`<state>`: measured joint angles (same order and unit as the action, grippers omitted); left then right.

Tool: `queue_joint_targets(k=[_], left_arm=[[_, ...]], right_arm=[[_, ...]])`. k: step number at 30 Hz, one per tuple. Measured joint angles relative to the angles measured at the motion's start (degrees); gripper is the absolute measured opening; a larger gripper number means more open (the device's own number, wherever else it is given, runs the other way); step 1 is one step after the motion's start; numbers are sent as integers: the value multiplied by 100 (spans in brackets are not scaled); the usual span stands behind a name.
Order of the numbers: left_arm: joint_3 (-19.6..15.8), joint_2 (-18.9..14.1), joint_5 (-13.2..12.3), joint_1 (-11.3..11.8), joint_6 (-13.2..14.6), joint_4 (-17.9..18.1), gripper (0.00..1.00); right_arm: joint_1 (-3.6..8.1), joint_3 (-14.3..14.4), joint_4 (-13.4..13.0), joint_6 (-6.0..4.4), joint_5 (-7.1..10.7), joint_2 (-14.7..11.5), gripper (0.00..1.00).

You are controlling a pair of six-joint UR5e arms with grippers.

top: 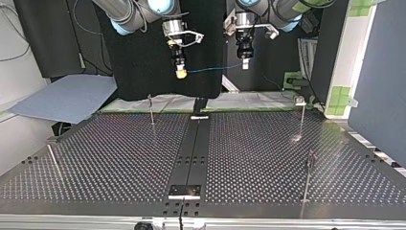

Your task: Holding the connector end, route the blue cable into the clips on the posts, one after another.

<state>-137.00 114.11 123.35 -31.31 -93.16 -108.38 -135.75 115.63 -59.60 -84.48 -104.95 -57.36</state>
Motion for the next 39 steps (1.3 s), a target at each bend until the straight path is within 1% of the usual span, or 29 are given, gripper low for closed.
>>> queue_joint_targets(k=[25,29,32,36,39], left_arm=[[-6,13,-18,0,11,-11,0],[-15,97,-67,0,23,-180,0],[-16,117,-76,0,26,-320,0],[-17,121,-78,0,26,-381,0],[-18,121,-79,0,26,-392,0]], right_arm=[[-6,2,6,2,-6,7,0],[-65,7,97,7,-28,125,0],[-82,8,135,8,-33,280,0],[-86,9,147,9,-35,480,0],[-87,9,149,9,-35,533,0]])
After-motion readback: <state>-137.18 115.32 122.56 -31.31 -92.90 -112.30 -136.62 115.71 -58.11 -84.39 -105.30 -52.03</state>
